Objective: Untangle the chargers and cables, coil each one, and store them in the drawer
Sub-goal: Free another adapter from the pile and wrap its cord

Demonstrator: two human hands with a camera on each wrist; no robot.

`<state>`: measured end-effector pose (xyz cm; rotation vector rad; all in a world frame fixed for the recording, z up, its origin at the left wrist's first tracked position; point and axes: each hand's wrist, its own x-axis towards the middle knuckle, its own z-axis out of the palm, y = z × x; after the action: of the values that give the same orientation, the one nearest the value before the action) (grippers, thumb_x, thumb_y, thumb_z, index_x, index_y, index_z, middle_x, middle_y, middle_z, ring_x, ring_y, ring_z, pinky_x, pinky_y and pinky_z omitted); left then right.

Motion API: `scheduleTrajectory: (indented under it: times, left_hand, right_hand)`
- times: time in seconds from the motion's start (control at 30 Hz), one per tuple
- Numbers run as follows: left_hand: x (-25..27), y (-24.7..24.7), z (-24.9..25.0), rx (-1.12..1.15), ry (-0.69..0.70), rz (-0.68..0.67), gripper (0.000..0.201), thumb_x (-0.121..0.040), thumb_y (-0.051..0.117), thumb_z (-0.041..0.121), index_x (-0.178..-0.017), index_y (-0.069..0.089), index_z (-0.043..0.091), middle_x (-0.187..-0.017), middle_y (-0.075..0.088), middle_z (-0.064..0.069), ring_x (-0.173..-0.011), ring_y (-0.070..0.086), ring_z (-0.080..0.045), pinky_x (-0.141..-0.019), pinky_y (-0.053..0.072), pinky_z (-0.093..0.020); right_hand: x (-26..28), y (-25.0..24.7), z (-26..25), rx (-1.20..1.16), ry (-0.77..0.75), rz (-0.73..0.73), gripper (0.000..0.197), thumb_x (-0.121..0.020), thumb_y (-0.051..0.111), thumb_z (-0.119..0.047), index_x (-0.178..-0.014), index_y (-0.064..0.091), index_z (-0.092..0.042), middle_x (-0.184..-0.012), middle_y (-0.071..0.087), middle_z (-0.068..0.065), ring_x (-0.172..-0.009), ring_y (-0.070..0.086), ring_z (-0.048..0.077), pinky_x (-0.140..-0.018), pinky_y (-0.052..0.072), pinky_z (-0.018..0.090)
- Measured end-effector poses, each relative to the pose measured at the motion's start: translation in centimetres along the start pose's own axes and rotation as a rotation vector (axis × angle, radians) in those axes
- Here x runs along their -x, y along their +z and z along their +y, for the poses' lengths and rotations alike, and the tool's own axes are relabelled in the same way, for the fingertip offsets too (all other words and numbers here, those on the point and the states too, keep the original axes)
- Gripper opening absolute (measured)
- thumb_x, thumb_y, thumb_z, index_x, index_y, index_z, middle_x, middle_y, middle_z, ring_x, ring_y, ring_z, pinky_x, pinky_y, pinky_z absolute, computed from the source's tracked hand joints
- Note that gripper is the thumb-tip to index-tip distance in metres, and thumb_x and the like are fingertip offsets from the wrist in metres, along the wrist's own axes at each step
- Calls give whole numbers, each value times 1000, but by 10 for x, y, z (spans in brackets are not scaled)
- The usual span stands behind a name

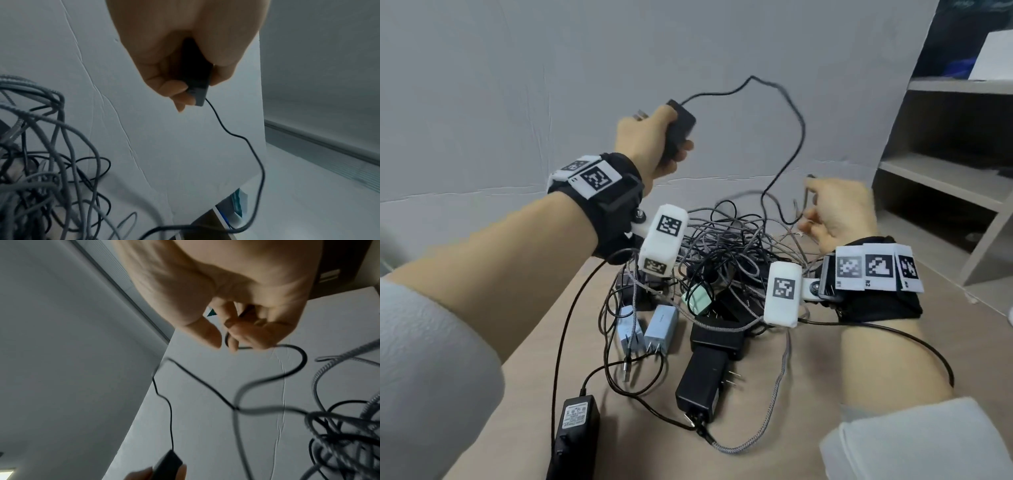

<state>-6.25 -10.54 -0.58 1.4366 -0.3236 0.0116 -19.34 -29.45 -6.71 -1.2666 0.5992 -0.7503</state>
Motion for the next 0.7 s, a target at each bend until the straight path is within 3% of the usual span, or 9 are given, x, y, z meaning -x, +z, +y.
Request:
scheduleTrajectory:
  times: [0.07, 0.13, 0.2, 0.27, 0.3, 0.43, 0.53, 0.6, 0.7]
  left_hand:
    - [-3, -2, 3, -49, -33, 18, 26, -94, 58, 21, -111, 58, 2, -86, 74, -20, -49, 59, -19, -48, 43, -22]
    - [-3, -2, 2, -157, -88, -48, 25, -94, 61, 22, -110, 58, 4, -85, 73, -19, -47, 59, -19, -46, 43, -22]
    - [2, 0, 0, -252, -113, -127, 27, -94, 64, 24, -112, 61, 3, -86, 70, -16, -46, 58, -19, -45, 44, -23]
    - [6, 3, -2, -259, -104, -181, 24, -94, 67, 25, -107, 62, 5, -86, 65, -12, -47, 58, -18, -45, 44, -24]
    - [8, 4, -1, -248, -90, -198, 22, -94, 68, 25, -103, 62, 6, -85, 63, -11, -48, 57, -18, -45, 43, -25]
    - [10, 5, 7, -386, 15, -220, 20, -92, 69, 29, -99, 64, 10, -84, 65, -8, -48, 58, -16, -45, 42, -25]
    - [13, 1, 18, -519, 38, -331, 31, -92, 69, 32, -107, 65, 5, -86, 75, -8, -53, 58, -17, -48, 43, -26]
    - [17, -2, 24, -456, 0, -449, 34, -94, 66, 31, -112, 65, 1, -98, 77, -15, -54, 55, -19, -47, 40, -25]
    - [21, -7, 24, -251, -24, -486, 29, -97, 62, 28, -113, 63, 4, -103, 75, -17, -56, 55, -20, -48, 42, -24]
  right_hand:
    - [-4, -6, -1, -72, -24, 80, 24, -94, 53, 0, -73, 56, -11, -71, 41, 8, -62, 42, 19, -46, 47, 25]
    - [-10, -11, 0, -116, -41, 132, 23, -92, 48, 3, -74, 53, -11, -83, 43, 12, -73, 46, 25, -50, 52, 24]
    - [-16, -12, 3, -138, -24, 139, 13, -91, 51, -1, -100, 60, -6, -108, 49, 15, -78, 54, 25, -55, 59, 28]
    - [-20, -13, 6, -106, 20, 106, 49, -87, 59, -8, -135, 48, -10, -134, 40, 17, -86, 60, 28, -60, 62, 36]
    - [-21, -13, 8, -45, 45, 62, 59, -84, 62, -12, -140, 42, -14, -139, 35, 16, -95, 62, 32, -59, 62, 38]
    - [-23, -14, 13, 200, 79, -65, 78, -85, 65, -20, -152, 27, -30, -143, 26, 9, -98, 65, 40, -55, 61, 39]
    - [-22, -14, 14, 251, 42, -122, 83, -90, 61, -16, -158, 16, -31, -137, 33, 8, -90, 70, 37, -52, 59, 33]
    - [-21, -13, 15, 259, 24, -140, 70, -92, 58, -12, -153, 25, -23, -128, 47, 14, -87, 71, 33, -48, 56, 29]
    - [-23, -9, 22, 264, -57, -101, 35, -91, 55, -5, -125, 47, -13, -116, 65, 23, -74, 69, 26, -42, 47, 24]
